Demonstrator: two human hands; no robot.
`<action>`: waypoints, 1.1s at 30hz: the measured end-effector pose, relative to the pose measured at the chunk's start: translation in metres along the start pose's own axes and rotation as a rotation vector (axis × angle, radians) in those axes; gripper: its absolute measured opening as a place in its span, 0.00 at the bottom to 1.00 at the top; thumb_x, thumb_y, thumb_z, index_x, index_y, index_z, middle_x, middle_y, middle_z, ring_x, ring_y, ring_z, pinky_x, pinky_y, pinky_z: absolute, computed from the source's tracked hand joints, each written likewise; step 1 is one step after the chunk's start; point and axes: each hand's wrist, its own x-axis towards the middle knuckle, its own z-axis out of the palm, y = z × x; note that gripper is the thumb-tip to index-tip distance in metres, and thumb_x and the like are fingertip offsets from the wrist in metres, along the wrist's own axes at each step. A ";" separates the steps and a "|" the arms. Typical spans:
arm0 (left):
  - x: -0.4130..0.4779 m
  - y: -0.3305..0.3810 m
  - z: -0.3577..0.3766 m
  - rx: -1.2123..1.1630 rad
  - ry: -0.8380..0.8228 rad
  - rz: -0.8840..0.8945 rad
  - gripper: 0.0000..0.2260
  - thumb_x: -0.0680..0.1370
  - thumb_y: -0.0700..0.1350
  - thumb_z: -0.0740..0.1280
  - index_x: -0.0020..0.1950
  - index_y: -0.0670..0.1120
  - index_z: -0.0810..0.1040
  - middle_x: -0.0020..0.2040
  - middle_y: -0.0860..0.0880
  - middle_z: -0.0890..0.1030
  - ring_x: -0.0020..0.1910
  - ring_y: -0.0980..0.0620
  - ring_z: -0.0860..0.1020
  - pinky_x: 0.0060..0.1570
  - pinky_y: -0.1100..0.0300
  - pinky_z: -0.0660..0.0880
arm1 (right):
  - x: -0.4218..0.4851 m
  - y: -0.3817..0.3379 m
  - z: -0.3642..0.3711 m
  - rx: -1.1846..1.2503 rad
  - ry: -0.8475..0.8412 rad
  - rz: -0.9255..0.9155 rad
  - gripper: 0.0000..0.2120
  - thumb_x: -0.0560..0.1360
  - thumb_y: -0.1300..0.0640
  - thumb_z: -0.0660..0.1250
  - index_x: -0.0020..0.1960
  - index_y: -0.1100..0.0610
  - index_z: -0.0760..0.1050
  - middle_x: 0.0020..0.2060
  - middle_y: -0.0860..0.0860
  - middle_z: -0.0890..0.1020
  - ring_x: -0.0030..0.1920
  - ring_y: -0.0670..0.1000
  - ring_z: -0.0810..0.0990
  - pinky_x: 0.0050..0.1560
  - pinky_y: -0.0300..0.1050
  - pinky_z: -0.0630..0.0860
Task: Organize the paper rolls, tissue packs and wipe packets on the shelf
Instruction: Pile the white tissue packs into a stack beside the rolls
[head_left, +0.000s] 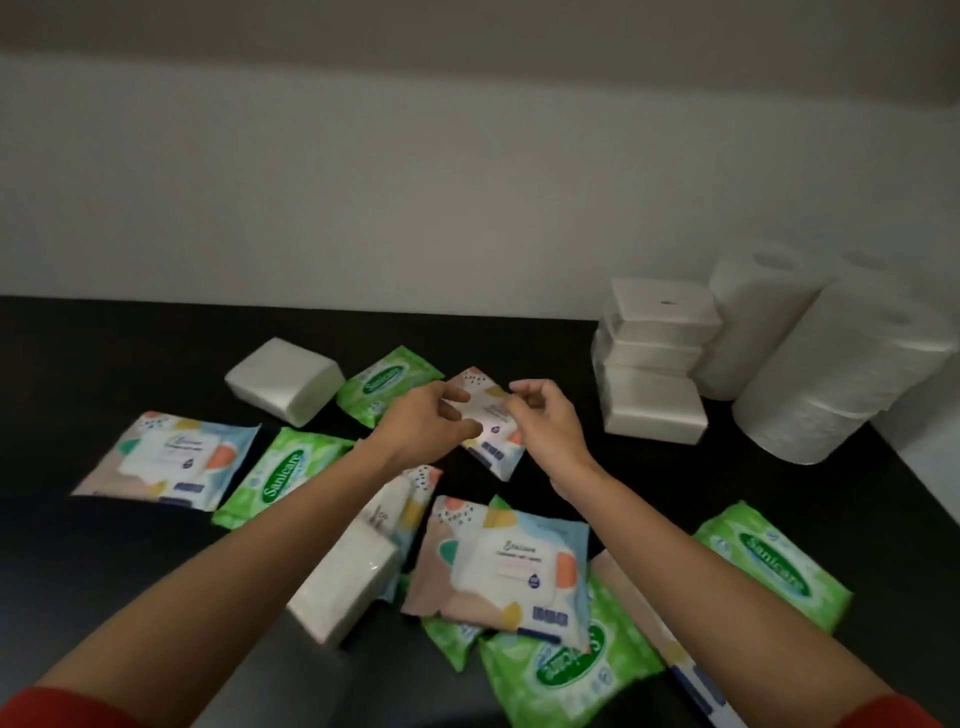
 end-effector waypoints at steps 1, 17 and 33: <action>-0.004 -0.007 -0.008 0.016 0.006 0.010 0.19 0.73 0.47 0.71 0.64 0.50 0.74 0.50 0.52 0.80 0.48 0.55 0.79 0.48 0.62 0.74 | -0.005 0.000 0.011 -0.018 -0.033 0.012 0.09 0.75 0.57 0.67 0.55 0.50 0.73 0.49 0.47 0.77 0.51 0.45 0.77 0.45 0.36 0.74; -0.046 -0.103 -0.076 0.243 -0.122 -0.150 0.32 0.71 0.60 0.70 0.70 0.48 0.67 0.65 0.46 0.74 0.63 0.48 0.73 0.57 0.57 0.69 | -0.068 0.002 0.110 -0.527 -0.635 0.102 0.33 0.67 0.47 0.76 0.68 0.51 0.66 0.56 0.47 0.73 0.55 0.46 0.74 0.55 0.39 0.71; -0.049 -0.122 -0.078 -0.004 -0.340 -0.244 0.28 0.66 0.61 0.74 0.59 0.49 0.74 0.51 0.49 0.80 0.49 0.50 0.79 0.47 0.55 0.76 | -0.071 -0.008 0.120 -0.693 -0.713 0.070 0.42 0.61 0.49 0.81 0.68 0.53 0.64 0.59 0.48 0.75 0.57 0.50 0.76 0.59 0.45 0.75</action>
